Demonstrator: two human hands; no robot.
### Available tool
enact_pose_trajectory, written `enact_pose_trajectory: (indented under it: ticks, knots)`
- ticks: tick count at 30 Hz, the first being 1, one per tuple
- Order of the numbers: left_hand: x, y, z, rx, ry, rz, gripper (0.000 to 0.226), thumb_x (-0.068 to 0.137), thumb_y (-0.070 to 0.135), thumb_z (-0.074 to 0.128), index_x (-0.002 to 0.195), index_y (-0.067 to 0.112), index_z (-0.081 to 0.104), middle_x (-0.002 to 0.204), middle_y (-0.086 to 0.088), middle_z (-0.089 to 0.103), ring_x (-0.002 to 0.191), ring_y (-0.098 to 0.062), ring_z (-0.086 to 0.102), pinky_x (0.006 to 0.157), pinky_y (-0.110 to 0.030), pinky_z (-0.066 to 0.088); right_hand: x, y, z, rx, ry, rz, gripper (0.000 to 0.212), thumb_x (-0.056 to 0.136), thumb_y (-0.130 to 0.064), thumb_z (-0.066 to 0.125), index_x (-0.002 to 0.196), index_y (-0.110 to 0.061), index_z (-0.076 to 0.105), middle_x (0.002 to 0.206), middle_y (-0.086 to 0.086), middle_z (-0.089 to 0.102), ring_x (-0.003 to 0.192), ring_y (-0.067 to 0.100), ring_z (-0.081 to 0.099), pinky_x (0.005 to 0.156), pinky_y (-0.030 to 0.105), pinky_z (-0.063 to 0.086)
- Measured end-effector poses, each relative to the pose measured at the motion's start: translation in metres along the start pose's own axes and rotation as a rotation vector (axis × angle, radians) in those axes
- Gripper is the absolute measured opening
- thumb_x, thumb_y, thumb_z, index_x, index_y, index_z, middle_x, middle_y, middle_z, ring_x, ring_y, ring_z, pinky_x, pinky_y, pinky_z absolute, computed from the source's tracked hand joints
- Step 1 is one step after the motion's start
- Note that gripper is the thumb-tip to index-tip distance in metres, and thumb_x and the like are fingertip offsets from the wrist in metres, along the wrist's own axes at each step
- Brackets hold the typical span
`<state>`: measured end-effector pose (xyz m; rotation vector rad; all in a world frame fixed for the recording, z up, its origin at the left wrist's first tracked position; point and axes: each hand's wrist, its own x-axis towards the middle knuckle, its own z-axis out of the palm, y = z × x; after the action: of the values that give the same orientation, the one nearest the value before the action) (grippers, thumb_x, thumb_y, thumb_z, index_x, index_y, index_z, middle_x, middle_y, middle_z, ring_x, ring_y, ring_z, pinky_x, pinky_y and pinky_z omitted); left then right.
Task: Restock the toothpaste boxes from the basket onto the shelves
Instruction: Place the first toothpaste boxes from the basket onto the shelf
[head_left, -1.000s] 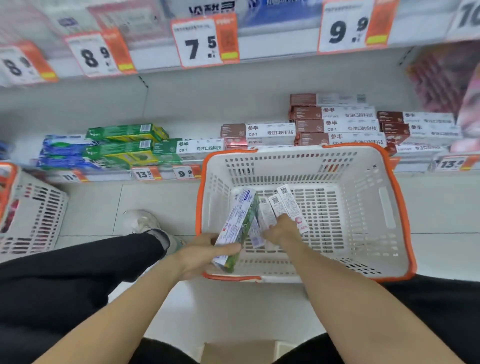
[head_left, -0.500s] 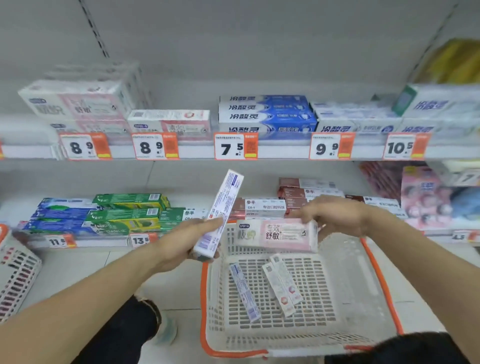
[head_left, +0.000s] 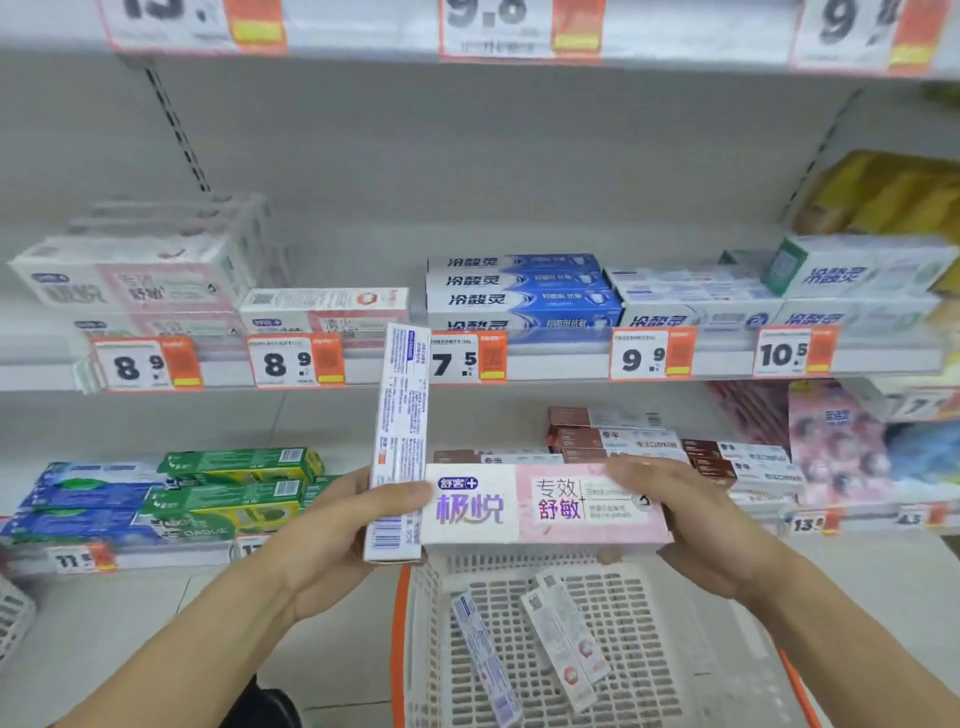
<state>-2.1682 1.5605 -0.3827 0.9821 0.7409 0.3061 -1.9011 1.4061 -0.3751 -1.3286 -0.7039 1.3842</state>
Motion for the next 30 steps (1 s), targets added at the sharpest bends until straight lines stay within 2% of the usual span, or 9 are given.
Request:
enact_pose_trajectory:
  ticks: [3,6,10,13,16,19,25,27,30]
  knots:
    - [-0.004,0.005,-0.001,0.060,0.015,0.029,0.086,0.037,0.027,0.099,0.114,0.004,0.067,0.112,-0.021,0.072,0.098,-0.035,0.072,0.074,-0.040,0.062,0.001,0.002,0.004,-0.138,-0.036,0.005,0.049,0.078,-0.038,0.075,0.119,-0.011,0.072,0.114,0.023,0.071,0.089,0.032,0.070,0.069,0.040,0.058]
    - [-0.007,0.014,-0.002,0.082,0.025,0.070,0.054,0.054,0.013,0.085,0.104,0.004,0.069,0.105,-0.022,0.074,0.094,-0.036,0.074,0.068,-0.038,0.062,-0.002,0.000,0.006,-0.266,-0.069,0.029,0.043,0.084,-0.039,0.075,0.123,-0.019,0.072,0.118,0.015,0.072,0.102,0.033,0.070,0.082,0.042,0.058]
    - [-0.013,0.023,-0.009,0.132,0.038,0.133,0.065,0.048,0.019,0.087,0.108,0.004,0.066,0.105,-0.020,0.075,0.095,-0.036,0.073,0.069,-0.038,0.061,-0.008,-0.023,0.015,-0.477,-0.074,-0.054,0.023,0.091,-0.025,0.069,0.113,-0.022,0.077,0.116,0.002,0.074,0.111,0.022,0.069,0.092,0.025,0.053]
    - [-0.019,0.032,-0.017,0.112,0.116,0.197,0.065,0.059,0.020,0.086,0.119,0.006,0.065,0.109,-0.016,0.075,0.099,-0.032,0.073,0.079,-0.041,0.061,-0.002,-0.041,0.029,-0.510,-0.007,-0.142,0.035,0.088,-0.046,0.070,0.115,-0.024,0.075,0.116,0.002,0.074,0.111,0.021,0.069,0.097,0.033,0.052]
    - [-0.027,0.044,-0.031,0.117,0.291,0.327,0.079,0.056,0.044,0.087,0.128,0.020,0.063,0.116,-0.001,0.074,0.108,-0.022,0.071,0.099,-0.048,0.053,0.014,-0.051,0.057,-0.479,0.072,-0.215,0.030,0.092,-0.043,0.066,0.112,-0.024,0.076,0.104,0.004,0.077,0.087,0.021,0.069,0.077,0.033,0.053]
    - [-0.035,0.056,-0.046,0.049,0.441,0.423,0.075,0.059,0.061,0.085,0.126,0.036,0.062,0.116,0.016,0.073,0.109,-0.007,0.068,0.102,-0.039,0.048,0.040,-0.058,0.093,-0.376,0.166,-0.297,0.026,0.087,-0.037,0.063,0.103,-0.025,0.080,0.097,0.005,0.078,0.078,0.016,0.065,0.064,0.023,0.053]
    - [-0.037,0.066,-0.078,-0.167,0.667,0.492,0.030,0.093,0.045,0.063,0.121,0.036,0.060,0.112,0.012,0.073,0.099,-0.008,0.070,0.082,-0.030,0.051,0.106,-0.090,0.165,-0.347,0.156,-0.427,0.038,0.081,-0.038,0.069,0.112,-0.019,0.074,0.102,0.001,0.077,0.083,0.015,0.069,0.074,0.031,0.058]
    - [-0.040,0.065,-0.086,-0.137,0.779,0.517,0.018,0.094,0.045,0.061,0.108,0.033,0.061,0.100,0.013,0.072,0.088,-0.005,0.069,0.068,-0.022,0.047,0.129,-0.111,0.183,-0.415,0.144,-0.492,0.040,0.082,-0.034,0.072,0.117,-0.016,0.072,0.102,0.000,0.077,0.078,0.010,0.070,0.071,0.024,0.057]
    - [-0.041,0.066,-0.101,-0.158,0.887,0.560,0.018,0.092,0.047,0.063,0.098,0.030,0.061,0.097,0.010,0.072,0.086,-0.006,0.069,0.065,-0.023,0.047,0.168,-0.144,0.206,-0.547,0.154,-0.601,0.029,0.085,-0.027,0.077,0.112,-0.018,0.074,0.100,-0.003,0.077,0.080,0.008,0.071,0.077,0.025,0.058]
